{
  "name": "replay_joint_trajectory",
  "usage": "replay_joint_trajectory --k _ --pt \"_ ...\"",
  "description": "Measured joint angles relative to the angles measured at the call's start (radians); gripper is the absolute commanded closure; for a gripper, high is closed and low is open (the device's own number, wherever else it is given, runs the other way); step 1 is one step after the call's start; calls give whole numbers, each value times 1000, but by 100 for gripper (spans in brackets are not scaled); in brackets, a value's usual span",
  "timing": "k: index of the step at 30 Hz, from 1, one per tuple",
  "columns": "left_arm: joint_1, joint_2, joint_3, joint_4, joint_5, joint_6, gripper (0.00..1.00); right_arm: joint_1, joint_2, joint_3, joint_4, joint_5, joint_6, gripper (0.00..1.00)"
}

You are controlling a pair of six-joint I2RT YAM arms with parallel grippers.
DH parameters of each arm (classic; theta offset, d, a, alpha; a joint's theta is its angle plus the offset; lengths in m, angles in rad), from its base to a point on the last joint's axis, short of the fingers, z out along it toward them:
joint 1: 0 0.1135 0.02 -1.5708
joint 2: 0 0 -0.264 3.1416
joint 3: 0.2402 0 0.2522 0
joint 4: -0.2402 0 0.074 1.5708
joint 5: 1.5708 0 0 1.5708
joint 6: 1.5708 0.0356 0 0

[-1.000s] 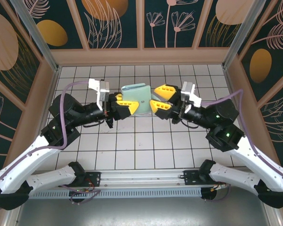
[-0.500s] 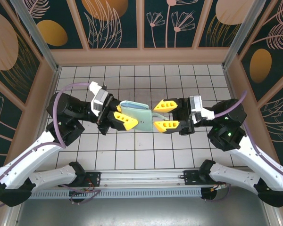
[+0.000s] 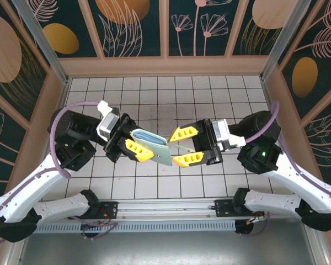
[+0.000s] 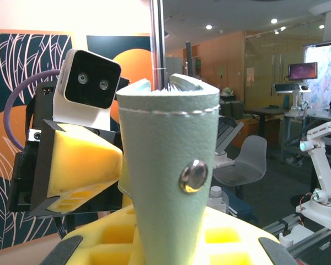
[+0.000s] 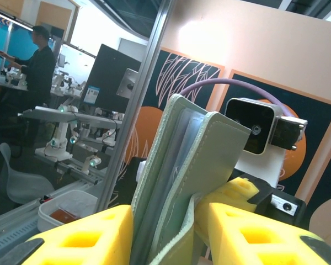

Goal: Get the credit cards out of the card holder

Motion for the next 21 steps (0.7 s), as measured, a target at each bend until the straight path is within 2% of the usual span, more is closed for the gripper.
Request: replay_joint_trajectory --k 4,5,7,13,21 --pt "0 0 1 -1 18 13 100 11 3 8 -19 4 -19 77" --pt "0 2 1 -2 21 16 100 13 7 11 -23 11 -28 78" --pt "-1 5 1 -4 32 24 100 14 14 16 -33 17 -32 78" --pt "-1 20 19 -45 70 69 100 18 22 26 -67 39 -44 68" --pt "-1 27 39 -161 119 206 100 35 29 26 -101 47 -55 71"
